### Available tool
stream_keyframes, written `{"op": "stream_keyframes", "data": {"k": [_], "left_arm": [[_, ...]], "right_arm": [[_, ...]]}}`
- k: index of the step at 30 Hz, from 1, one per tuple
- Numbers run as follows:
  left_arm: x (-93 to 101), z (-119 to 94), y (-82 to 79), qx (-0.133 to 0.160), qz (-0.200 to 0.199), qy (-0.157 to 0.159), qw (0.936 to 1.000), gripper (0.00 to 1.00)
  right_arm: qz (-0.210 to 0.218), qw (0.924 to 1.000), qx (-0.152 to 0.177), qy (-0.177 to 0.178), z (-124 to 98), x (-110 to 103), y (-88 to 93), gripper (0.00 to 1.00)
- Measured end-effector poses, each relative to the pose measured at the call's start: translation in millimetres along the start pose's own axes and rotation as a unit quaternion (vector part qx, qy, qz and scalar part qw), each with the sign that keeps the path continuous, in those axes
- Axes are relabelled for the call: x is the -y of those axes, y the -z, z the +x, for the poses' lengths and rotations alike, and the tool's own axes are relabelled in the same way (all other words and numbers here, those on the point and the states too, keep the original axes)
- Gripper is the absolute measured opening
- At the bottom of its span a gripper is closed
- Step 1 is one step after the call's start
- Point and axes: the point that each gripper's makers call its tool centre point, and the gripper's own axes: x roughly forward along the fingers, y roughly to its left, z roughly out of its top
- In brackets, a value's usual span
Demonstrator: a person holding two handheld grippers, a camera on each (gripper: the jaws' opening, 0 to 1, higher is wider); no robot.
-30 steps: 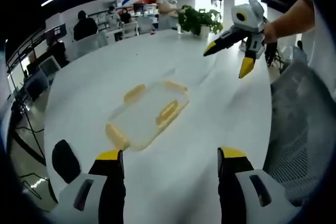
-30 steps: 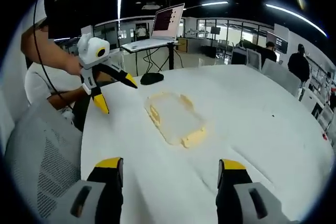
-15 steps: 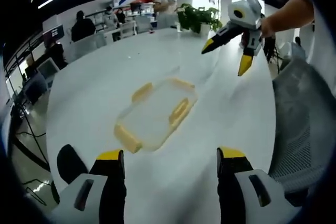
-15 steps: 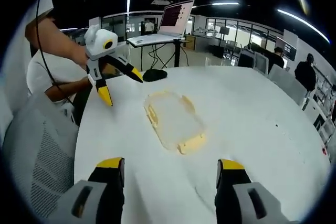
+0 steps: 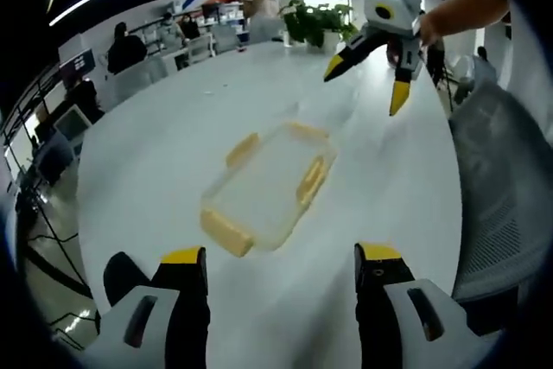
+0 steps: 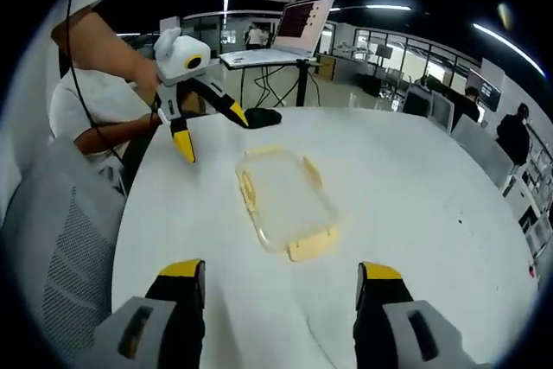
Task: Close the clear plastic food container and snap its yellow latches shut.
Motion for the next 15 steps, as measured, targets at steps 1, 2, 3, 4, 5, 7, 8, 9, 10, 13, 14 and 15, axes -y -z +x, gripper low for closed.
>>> {"op": "stream_keyframes", "data": {"k": [1,2,3,4,5,7,8,9,10,13,14,15], "left_arm": [[-0.9,1,1.3,-0.005,0.010,0.000,0.9999,0.68],[-1.2,1,1.9,-0.008,0.014,0.000,0.9999,0.68],[-1.8,1,2.1,-0.009,0.016,0.001,0.9998,0.68],[-2.4,2,2.4,-0.008,0.018,0.002,0.9998,0.68],[-3.6,3,3.0,-0.010,0.025,0.005,0.9996,0.68],[-7.9,3,3.1,-0.012,0.028,0.003,0.9995,0.68],[-10.0,3,3.4,-0.012,0.028,0.002,0.9995,0.68],[-11.6,3,3.6,-0.012,0.029,0.002,0.9995,0.68],[-13.5,3,3.9,-0.013,0.032,0.001,0.9994,0.68],[-17.8,4,4.6,-0.016,0.046,-0.003,0.9988,0.66],[-19.4,4,5.4,-0.019,0.051,-0.004,0.9985,0.64],[-19.8,4,5.9,-0.021,0.052,-0.001,0.9984,0.64]], "right_arm": [[-0.004,1.0000,-0.001,-0.001,1,0,-0.2,0.70],[-0.008,1.0000,-0.002,-0.003,2,0,-0.4,0.70],[-0.011,0.9999,-0.006,-0.005,3,1,0.4,0.69],[-0.015,0.9999,-0.008,-0.005,4,2,0.6,0.70],[-0.015,0.9998,-0.007,-0.006,5,3,-0.4,0.70],[-0.017,0.9998,-0.009,-0.010,6,4,-1.6,0.70],[-0.020,0.9997,-0.009,-0.011,6,4,-2.1,0.69],[-0.023,0.9996,-0.011,-0.012,7,5,-2.5,0.69],[-0.026,0.9995,-0.012,-0.014,8,6,-2.5,0.69],[-0.036,0.9990,-0.018,-0.017,10,8,-1.7,0.68],[-0.038,0.9989,-0.019,-0.019,11,9,-2.0,0.68],[-0.039,0.9989,-0.018,-0.021,11,9,-2.8,0.68]]}}
